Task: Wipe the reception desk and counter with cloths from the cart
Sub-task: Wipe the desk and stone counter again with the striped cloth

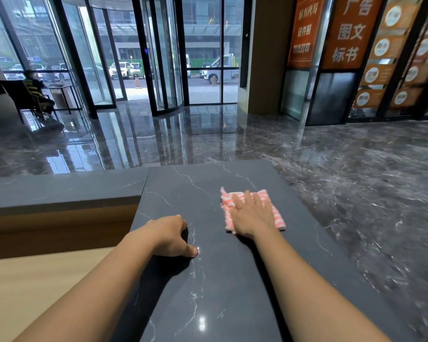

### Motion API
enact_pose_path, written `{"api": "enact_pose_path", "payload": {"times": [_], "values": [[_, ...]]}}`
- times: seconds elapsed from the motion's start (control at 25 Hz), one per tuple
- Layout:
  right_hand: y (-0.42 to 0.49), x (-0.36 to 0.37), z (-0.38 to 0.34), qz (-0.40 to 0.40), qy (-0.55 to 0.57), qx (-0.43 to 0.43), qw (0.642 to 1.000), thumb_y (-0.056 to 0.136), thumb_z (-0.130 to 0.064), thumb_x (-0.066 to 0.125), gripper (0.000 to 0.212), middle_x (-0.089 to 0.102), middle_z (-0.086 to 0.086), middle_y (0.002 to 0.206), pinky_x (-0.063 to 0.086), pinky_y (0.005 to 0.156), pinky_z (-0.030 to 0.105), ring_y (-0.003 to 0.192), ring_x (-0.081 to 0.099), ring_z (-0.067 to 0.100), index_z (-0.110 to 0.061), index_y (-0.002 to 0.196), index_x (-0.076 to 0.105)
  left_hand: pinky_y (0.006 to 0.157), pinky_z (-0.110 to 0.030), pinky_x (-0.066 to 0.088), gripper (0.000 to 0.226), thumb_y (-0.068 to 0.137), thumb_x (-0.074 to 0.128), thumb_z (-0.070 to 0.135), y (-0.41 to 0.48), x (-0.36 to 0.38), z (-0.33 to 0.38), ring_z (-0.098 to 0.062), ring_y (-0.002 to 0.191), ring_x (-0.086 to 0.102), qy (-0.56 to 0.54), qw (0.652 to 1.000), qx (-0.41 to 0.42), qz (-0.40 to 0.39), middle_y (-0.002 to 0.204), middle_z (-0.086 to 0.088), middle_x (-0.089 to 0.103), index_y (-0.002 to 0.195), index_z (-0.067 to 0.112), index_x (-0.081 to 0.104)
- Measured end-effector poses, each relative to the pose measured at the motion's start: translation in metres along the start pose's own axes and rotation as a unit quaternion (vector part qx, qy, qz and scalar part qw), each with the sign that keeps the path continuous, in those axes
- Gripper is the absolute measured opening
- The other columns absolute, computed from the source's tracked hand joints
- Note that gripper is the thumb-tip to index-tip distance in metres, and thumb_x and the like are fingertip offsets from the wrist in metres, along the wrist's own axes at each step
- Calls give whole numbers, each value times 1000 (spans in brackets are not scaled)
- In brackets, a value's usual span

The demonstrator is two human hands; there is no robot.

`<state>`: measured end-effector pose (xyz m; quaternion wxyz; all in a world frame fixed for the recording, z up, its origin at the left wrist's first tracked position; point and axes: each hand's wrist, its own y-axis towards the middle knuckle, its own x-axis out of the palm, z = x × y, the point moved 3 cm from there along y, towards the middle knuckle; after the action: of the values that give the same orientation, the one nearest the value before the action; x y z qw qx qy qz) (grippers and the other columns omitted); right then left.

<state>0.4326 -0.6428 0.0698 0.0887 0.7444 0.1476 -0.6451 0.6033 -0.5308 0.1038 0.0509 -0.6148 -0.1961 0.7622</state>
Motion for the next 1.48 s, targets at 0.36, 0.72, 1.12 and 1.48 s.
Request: {"api": "enact_pose_path", "payload": {"times": [0.36, 0.72, 1.12, 1.48], "values": [[-12, 9, -45, -3, 8, -79, 997, 103, -36, 20, 52, 0, 4, 163, -4, 120, 45, 150, -4, 23, -32, 154, 11, 106, -35, 37, 76, 78, 70, 53, 5, 1, 2, -24, 130, 46, -22, 999, -26, -14, 146, -4, 45, 139, 14, 46], [-17, -13, 99, 2, -17, 107, 994, 103, -37, 17, 53, 3, 5, 163, 3, 120, 45, 150, 0, 25, -31, 155, 10, 101, -36, 43, 70, 76, 72, 55, 4, 0, -1, -25, 116, 55, -14, 1000, -23, -1, 129, -3, 58, 129, 14, 53], [-74, 8, -23, -10, 8, 17, 1000, 103, -37, 18, 54, -7, 5, 163, -7, 120, 46, 149, -10, 24, -32, 155, 5, 120, -48, 2, 80, 85, 55, 60, -40, 11, 2, -16, 147, 18, 52, 994, 47, 79, 161, -1, 12, 148, 18, 27], [-92, 13, -51, -20, 4, -34, 999, 103, -37, 17, 53, -4, 3, 163, -6, 120, 44, 150, -9, 22, -32, 155, 7, 120, -40, 6, 79, 81, 60, 62, -74, 27, 18, -19, 146, 22, 66, 992, 94, 53, 159, -4, 20, 143, 20, 35]]}}
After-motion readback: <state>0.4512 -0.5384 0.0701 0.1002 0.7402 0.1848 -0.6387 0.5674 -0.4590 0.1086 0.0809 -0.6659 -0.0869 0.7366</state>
